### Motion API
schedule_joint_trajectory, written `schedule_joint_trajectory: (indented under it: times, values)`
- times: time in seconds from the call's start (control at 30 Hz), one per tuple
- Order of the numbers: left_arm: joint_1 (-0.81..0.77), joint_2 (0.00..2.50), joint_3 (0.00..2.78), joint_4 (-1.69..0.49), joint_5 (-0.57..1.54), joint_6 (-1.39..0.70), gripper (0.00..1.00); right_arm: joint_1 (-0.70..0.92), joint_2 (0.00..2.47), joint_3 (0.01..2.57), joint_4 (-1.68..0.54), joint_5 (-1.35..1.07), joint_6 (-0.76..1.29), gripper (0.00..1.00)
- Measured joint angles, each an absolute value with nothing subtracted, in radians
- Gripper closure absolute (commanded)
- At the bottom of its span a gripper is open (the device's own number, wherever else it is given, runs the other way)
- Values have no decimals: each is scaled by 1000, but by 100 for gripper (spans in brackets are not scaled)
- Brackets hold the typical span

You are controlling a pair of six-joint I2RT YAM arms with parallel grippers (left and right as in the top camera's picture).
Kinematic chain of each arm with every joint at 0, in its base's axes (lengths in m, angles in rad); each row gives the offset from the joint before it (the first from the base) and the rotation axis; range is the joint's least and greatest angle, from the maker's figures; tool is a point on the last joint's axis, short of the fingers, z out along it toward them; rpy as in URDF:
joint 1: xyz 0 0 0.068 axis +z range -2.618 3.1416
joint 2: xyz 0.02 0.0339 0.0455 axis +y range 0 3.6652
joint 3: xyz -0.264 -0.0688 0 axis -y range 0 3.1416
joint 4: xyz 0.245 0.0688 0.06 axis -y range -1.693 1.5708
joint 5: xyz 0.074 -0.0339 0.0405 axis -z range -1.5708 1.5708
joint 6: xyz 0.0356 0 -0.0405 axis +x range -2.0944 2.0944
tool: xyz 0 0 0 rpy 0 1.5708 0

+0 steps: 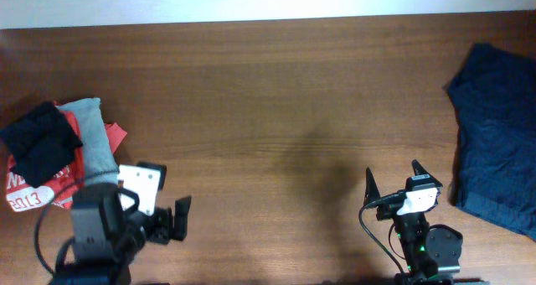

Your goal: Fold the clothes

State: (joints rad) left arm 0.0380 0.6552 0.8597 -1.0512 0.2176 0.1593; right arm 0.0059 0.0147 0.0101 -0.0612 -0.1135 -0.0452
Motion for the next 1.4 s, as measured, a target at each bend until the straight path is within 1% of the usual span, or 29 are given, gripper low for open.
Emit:
schedule_joint_trajectory:
  times: [0.1, 0.17, 0.4, 0.43, 0.47, 0.57, 0.7, 0.73, 0.9, 1.4]
  values:
    - [38, 525, 726, -960, 211, 159, 1, 6, 15, 10, -62, -110, -46, 1]
    - [38, 426, 606, -853, 207, 159, 1, 6, 15, 10, -63, -107, -46, 1]
    - [38, 117, 236, -404, 209, 159, 1, 5, 15, 10, -63, -105, -46, 1]
    - [38, 100, 215, -373, 210, 159, 1, 5, 15, 10, -63, -105, -46, 1]
    - [38, 77, 176, -281, 207, 159, 1, 5, 15, 10, -63, -105, -47, 1]
    - [38, 27, 107, -100, 177, 159, 1, 5, 15, 10, -63, -105, -46, 1]
    - [38, 14, 48, 62, 121, 159, 1, 5, 15, 10, -63, -105, -46, 1]
    - [38, 14, 39, 66, 113, 159, 1, 5, 15, 10, -63, -105, -46, 1]
    - [38, 13, 15, -72, 81, 159, 1, 5, 15, 10, -63, -105, -47, 1]
    - [38, 12, 15, -72, 73, 159, 1, 5, 15, 10, -63, -105, -49, 1]
